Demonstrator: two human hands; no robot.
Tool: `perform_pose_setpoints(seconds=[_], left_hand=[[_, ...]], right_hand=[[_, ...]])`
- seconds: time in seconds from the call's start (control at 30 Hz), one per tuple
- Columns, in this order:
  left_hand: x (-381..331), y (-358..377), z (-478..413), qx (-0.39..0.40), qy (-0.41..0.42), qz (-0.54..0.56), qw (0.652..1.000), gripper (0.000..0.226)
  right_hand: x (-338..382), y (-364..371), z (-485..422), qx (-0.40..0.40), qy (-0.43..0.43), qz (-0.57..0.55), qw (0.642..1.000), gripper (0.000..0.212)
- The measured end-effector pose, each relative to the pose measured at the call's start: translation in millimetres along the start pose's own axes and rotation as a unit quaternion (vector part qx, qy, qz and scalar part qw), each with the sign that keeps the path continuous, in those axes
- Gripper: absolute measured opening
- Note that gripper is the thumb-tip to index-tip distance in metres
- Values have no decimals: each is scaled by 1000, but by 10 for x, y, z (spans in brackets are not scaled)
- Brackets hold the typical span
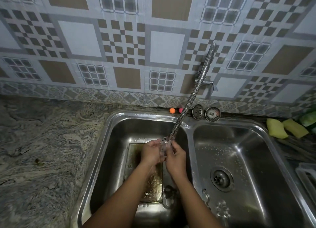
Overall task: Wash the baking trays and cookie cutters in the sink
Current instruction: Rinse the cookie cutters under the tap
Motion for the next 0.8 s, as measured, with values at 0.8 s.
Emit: perform_pose_setpoints(seconds=[0.8], left_hand=[[16, 104, 43, 58, -12, 172, 983, 17]], right_hand=[[-12, -6, -20, 3, 61, -73, 995, 16]])
Point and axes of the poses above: each hand's wrist, its own z-axis away from the middle knuckle, its own y-axis out of the palm, x = y × z, the point moved 8 cm from there along -z, towards the middle knuckle, and after that the axes turned 5 degrees about -z, right-handed, at the moved point
